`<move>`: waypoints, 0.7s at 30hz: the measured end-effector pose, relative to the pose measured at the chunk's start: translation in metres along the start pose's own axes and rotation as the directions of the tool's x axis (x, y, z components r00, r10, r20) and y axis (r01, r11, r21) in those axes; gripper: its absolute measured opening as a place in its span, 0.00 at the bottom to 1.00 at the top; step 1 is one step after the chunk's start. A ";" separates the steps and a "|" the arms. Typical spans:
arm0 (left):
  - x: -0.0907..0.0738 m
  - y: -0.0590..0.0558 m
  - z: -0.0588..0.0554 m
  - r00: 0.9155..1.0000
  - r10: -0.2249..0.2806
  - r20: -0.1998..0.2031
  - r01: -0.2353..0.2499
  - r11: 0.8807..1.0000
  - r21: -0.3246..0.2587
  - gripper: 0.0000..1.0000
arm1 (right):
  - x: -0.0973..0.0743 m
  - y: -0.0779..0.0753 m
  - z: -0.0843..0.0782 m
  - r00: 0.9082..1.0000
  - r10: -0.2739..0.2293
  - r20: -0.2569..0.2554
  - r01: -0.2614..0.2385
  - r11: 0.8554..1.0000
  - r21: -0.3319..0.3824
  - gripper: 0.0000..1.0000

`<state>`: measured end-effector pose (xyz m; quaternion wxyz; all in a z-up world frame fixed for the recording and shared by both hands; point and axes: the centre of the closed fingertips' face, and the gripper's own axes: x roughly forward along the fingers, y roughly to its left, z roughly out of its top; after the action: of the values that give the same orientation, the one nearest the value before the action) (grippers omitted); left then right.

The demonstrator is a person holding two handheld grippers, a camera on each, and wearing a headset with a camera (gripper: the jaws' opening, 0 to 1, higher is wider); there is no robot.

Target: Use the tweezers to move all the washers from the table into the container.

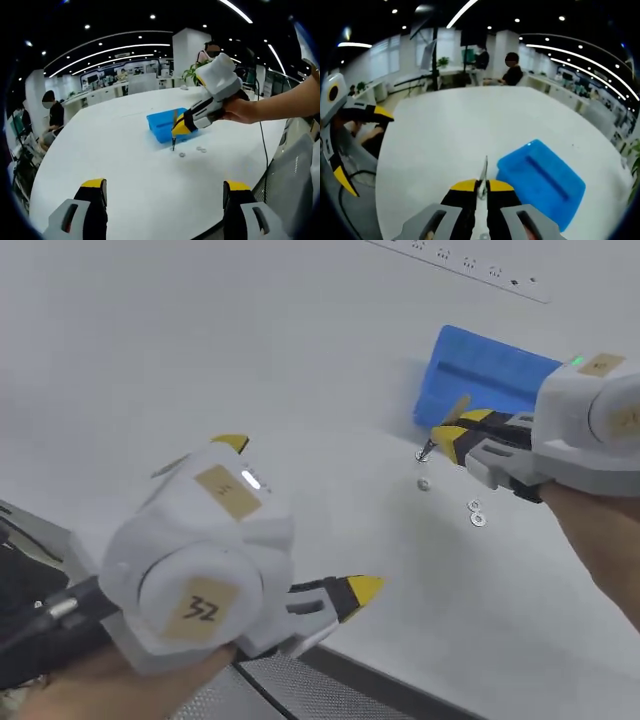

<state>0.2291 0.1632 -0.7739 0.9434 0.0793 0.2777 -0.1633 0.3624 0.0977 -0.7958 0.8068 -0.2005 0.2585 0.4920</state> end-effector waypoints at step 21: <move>-0.003 -0.002 -0.004 0.998 -0.031 -0.048 0.030 0.999 -0.020 0.99 | 0.001 0.003 -0.002 0.999 -0.023 -0.026 0.021 0.997 -0.074 0.02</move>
<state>0.2241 0.1631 -0.7753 0.9345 0.0700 0.3030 -0.1729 0.3593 0.0988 -0.7987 0.8007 -0.2396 0.2485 0.4896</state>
